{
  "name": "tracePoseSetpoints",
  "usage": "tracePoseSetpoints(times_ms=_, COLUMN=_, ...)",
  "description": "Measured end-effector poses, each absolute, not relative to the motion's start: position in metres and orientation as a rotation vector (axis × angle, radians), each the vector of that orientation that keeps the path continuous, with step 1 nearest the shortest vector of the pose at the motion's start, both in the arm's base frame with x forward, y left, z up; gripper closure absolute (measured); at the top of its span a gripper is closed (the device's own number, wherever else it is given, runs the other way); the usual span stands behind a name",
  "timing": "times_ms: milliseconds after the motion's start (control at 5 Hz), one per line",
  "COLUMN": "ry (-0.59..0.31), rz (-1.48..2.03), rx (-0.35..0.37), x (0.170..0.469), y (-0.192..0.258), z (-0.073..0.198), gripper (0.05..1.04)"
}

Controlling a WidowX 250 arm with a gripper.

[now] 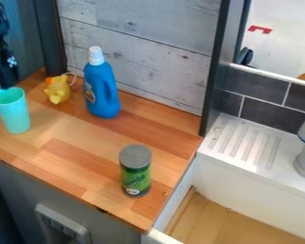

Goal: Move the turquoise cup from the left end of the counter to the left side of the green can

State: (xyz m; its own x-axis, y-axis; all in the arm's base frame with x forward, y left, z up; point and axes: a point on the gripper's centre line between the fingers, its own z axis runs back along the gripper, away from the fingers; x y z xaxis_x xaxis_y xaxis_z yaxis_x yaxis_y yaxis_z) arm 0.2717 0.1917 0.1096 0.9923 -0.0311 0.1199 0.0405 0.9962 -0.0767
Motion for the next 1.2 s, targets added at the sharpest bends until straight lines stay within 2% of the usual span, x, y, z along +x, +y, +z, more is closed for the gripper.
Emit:
tracePoseSetpoints(times_ms=400, ry=-0.055, rz=-0.010, rx=-0.030, x=0.273, y=0.196, z=0.090, gripper=0.083)
tracePoseSetpoints(times_ms=1200, ry=-0.060, rz=-0.021, rx=-0.020, x=0.286, y=0.190, z=0.070, gripper=0.083)
